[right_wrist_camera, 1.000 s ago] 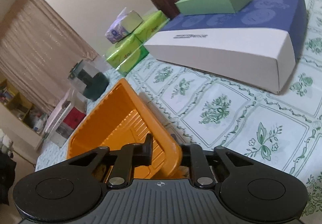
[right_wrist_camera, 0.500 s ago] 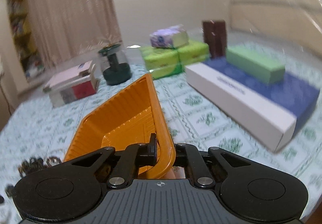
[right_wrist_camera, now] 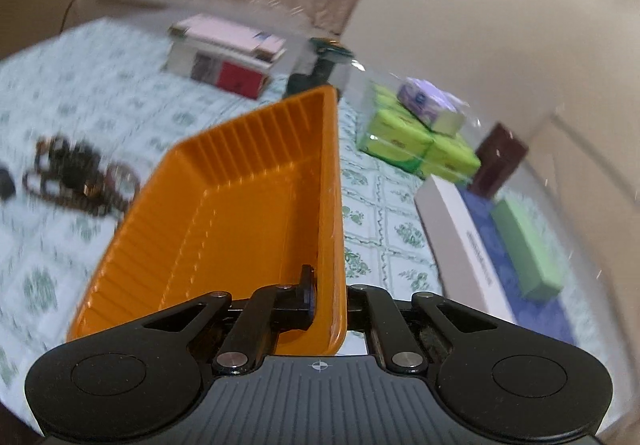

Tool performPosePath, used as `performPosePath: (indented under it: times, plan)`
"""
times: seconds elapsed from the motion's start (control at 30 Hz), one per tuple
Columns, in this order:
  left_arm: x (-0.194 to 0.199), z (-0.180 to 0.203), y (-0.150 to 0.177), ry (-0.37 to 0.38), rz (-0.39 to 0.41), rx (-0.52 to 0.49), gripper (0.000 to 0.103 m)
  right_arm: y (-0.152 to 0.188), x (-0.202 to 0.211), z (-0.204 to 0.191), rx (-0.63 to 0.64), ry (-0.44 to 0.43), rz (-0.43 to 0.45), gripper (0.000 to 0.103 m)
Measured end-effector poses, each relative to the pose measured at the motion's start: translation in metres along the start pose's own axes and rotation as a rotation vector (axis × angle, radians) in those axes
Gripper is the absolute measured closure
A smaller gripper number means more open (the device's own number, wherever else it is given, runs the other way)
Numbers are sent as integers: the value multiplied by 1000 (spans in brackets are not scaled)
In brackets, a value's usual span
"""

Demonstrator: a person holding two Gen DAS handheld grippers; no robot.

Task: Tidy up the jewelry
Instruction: 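Grasp the orange tray rim with the right gripper and lift it, then grasp the black watch with the left gripper while the right gripper holds the tray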

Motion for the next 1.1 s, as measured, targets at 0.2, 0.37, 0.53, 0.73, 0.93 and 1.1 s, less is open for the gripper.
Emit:
performPosePath:
  times: [0.2, 0.37, 0.53, 0.73, 0.93, 1.1]
  plan:
    - [-3, -7, -4, -1, 5, -8, 2, -2, -1, -5, 13, 59, -16, 100]
    - [-7, -14, -9, -11, 16, -15, 2, -11, 1, -4, 9, 119, -24, 100]
    - [-12, -18, -9, -22, 19, -35, 2, -12, 0, 1, -12, 175, -37, 100]
    - [-22, -19, -7, -44, 33, -98, 5, -10, -1, -2, 12, 181, -49, 100]
    - [-37, -12, -10, -22, 50, -149, 5, -11, -2, -4, 13, 181, -49, 100]
    - [-53, 6, -7, -14, 74, -266, 5, -11, -4, -6, 17, 182, -49, 100]
Point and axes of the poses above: each gripper's, at about its wrist camera, not at the fingertips, and x roughly against the way its jaws point, z to its right, y to its underside, the point moved 2 cm from there along -x, roughly the way its jaws point, and after that the axes turned 14 degrees about -y, right-handed, at the moved point
